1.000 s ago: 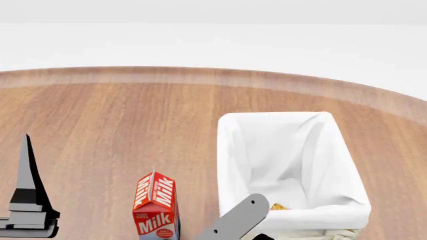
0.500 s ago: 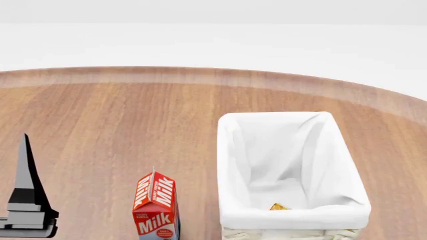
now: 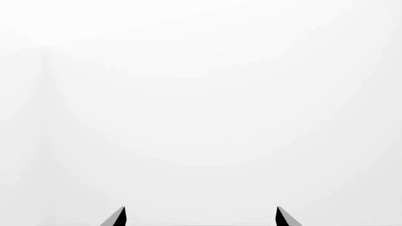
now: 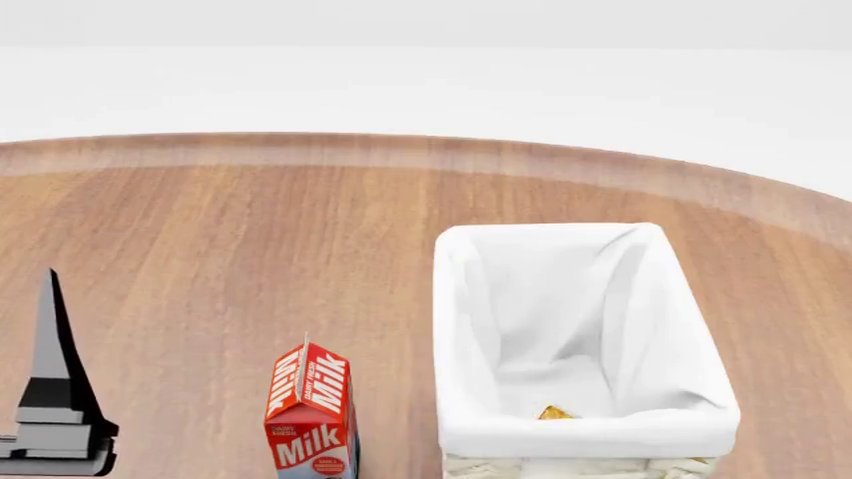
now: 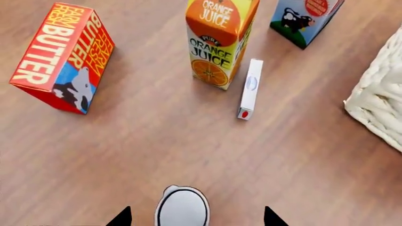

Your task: Pick up the alphabet soup and the tomato sauce, and put them in the basket.

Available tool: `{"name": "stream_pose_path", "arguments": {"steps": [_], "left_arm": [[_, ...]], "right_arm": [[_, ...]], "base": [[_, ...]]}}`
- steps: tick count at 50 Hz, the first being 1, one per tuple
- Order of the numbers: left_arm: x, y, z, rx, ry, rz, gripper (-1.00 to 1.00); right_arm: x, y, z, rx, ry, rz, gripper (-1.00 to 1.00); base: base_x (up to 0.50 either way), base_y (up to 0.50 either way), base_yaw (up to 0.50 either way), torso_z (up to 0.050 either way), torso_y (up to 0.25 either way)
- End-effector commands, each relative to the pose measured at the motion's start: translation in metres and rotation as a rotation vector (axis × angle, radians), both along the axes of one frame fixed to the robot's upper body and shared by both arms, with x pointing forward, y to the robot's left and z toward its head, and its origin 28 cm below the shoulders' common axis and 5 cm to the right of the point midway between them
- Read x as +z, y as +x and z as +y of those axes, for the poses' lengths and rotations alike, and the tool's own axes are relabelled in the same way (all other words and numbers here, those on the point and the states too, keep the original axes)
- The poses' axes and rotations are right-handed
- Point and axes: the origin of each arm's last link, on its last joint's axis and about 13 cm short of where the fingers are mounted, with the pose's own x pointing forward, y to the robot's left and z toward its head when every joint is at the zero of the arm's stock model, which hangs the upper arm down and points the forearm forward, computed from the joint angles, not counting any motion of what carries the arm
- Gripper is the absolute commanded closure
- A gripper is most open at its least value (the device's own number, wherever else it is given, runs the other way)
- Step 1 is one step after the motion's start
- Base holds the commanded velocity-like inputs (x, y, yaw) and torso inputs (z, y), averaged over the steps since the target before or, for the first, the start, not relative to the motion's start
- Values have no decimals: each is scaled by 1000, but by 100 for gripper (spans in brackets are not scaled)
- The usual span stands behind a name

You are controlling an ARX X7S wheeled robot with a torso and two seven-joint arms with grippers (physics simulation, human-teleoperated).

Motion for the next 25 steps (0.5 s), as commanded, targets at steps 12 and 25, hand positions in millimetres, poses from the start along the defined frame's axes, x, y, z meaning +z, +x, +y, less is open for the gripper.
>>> {"name": "stream_pose_path", "arguments": {"steps": [12,25], "left_arm": [[-2,0,1,2,-2,3,-100],[0,-1,1,1,-3,-1,-100]], "right_arm": [[-15,-1,13,-13,1,-4,-100],[-20,0,14,-30,3,13,-100]], "base": [[0,0,0,0,0],[0,0,0,0,0]]}}
